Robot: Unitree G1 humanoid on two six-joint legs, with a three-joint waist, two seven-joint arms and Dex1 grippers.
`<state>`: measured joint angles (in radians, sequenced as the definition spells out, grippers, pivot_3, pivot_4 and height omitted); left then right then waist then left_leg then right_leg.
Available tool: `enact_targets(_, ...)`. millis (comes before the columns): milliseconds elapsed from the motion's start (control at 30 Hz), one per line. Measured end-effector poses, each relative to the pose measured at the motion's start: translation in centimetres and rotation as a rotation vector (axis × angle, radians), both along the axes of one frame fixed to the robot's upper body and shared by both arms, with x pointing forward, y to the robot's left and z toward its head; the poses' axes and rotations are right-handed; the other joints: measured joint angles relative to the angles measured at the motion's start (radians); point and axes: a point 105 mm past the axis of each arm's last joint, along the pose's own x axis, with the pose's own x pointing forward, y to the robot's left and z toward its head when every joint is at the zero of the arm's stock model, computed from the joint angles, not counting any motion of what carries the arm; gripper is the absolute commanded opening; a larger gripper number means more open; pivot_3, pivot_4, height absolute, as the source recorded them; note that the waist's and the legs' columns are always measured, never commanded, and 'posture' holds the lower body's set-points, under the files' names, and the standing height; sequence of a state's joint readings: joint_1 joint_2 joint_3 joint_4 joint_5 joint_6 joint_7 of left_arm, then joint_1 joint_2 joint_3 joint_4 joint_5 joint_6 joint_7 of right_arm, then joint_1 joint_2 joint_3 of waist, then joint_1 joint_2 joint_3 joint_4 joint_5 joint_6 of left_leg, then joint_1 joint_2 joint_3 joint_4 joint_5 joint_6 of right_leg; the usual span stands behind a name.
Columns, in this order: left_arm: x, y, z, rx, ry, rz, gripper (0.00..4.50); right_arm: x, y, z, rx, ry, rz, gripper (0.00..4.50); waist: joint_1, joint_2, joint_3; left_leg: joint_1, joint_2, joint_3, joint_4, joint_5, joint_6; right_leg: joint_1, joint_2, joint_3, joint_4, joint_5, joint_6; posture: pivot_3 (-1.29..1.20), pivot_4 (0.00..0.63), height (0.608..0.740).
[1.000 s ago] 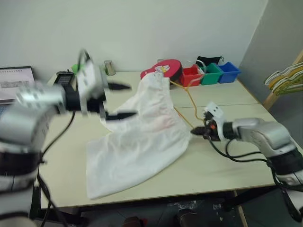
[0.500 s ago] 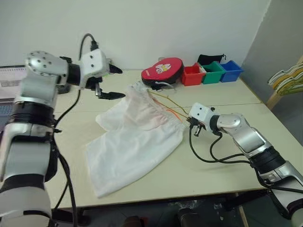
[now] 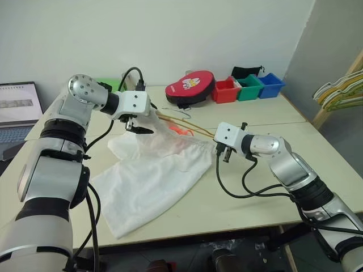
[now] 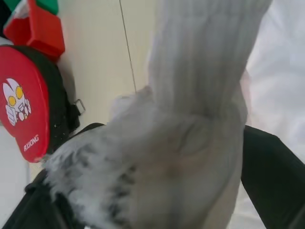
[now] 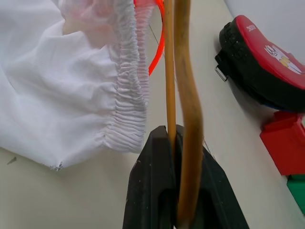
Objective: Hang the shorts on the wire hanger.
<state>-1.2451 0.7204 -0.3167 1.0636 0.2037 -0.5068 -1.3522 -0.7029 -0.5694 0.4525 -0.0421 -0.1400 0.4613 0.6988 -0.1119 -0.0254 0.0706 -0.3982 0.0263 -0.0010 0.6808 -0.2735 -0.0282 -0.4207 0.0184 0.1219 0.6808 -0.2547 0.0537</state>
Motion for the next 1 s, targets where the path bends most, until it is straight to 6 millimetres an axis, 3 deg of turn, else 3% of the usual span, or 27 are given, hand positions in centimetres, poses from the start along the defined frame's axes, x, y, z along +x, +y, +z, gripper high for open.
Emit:
enact_targets(533, 0.6, -0.5, -0.3, 0.009, -0.051, 0.0, 0.33, 0.1, -0.2, 0.0, -0.067, -0.024, -0.003, 0.0, -0.024, 0.0, 0.0, 0.0, 0.0, -0.001, 0.0, 0.0, 0.0, 0.0, 0.0, -0.001, 0.0, 0.001, -0.001, -0.07, 0.0, 0.74)
enact_targets(800, 0.5, -0.4, -0.4, 0.037, -0.062, -0.014, 0.02, 0.0, -0.1, 0.1, -0.067, -0.031, 0.001, 0.0, -0.032, 0.0, 0.0, 0.0, 0.0, -0.001, 0.0, 0.0, 0.0, 0.0, 0.0, -0.001, 0.001, 0.001, -0.001, -0.07, 0.0, 0.74)
enact_targets(833, 0.5, -0.4, -0.5, 0.038, -0.062, -0.014, 0.0, 0.0, -0.1, 0.1, -0.069, -0.026, 0.004, 0.5, -0.032, 0.0, 0.0, 0.0, 0.0, -0.001, 0.0, 0.0, 0.0, 0.0, 0.0, -0.001, 0.001, 0.001, -0.001, -0.08, 0.0, 0.74)
enact_targets(867, 0.5, -0.4, -0.5, 0.039, -0.061, -0.013, 0.0, -0.1, -0.1, 0.2, -0.065, -0.025, 0.007, 0.55, -0.032, 0.0, 0.0, 0.0, 0.0, -0.001, 0.0, 0.0, 0.0, 0.0, 0.0, -0.001, 0.001, 0.001, -0.001, -0.08, 0.0, 0.74)
enact_targets(1000, 0.4, -0.7, -1.0, 0.042, -0.057, -0.027, 0.0, -1.4, 1.0, 1.4, -0.028, -0.017, 0.09, 1.56, -0.032, 0.0, 0.0, 0.0, 0.0, -0.001, 0.0, 0.0, 0.0, 0.0, 0.0, -0.001, 0.001, 0.001, -0.001, -0.08, 0.0, 0.74)
